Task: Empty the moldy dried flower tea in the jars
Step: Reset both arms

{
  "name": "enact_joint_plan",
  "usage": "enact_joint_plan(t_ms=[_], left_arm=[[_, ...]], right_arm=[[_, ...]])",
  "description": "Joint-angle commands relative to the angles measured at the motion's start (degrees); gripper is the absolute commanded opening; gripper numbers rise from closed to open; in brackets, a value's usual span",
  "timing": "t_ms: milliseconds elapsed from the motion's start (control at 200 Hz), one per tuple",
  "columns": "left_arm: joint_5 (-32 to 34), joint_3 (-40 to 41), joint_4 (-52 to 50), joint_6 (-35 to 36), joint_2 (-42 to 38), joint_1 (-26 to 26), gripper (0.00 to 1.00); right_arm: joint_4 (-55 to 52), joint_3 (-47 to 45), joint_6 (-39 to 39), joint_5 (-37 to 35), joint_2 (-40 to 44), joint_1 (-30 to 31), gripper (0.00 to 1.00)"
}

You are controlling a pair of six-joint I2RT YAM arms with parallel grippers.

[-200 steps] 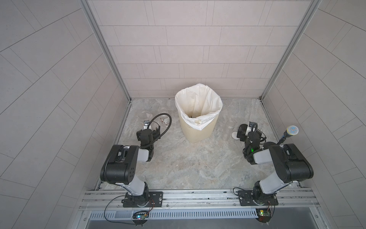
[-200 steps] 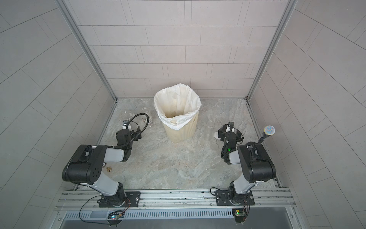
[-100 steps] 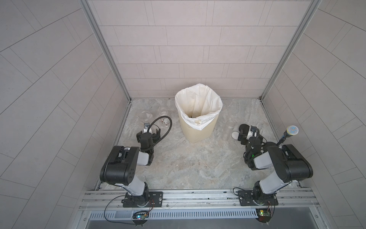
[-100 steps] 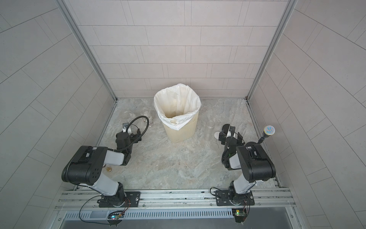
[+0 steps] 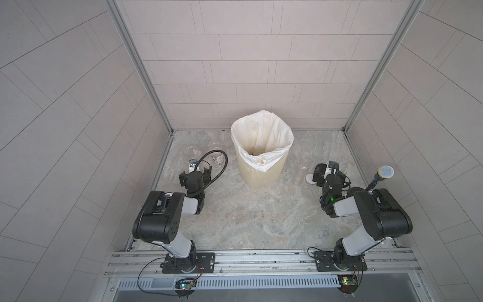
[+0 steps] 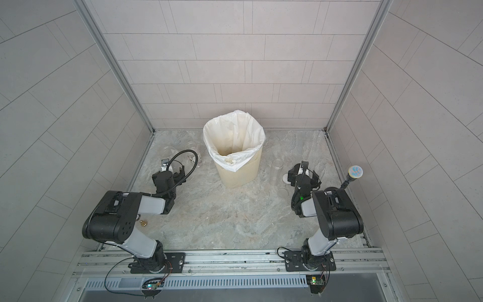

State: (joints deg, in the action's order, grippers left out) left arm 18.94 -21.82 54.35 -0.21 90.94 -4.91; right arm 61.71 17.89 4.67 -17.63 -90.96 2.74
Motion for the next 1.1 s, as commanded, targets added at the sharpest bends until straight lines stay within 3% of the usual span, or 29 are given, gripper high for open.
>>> enact_joint_plan(t_ms=[0,906,1096], left_arm=[[1.0,-0.1,0.4,-0.3,-0.1,-0.1,1.0],[0.8,0.1,0.5,-0.3,-0.2,-0.1,1.0],[-2.2,3.8,7.3,1.0,-0.2,-0.3,1.0]], right_arm=[[-1.5,0.4,-0.9,-1.4,0.9,0.4,1.0],[-3.4,1.4,-1.8,-1.4,0.9,1.0,1.0],[12.5,-6.1,-0.6,-1.9,-0.8,0.2,1.0]])
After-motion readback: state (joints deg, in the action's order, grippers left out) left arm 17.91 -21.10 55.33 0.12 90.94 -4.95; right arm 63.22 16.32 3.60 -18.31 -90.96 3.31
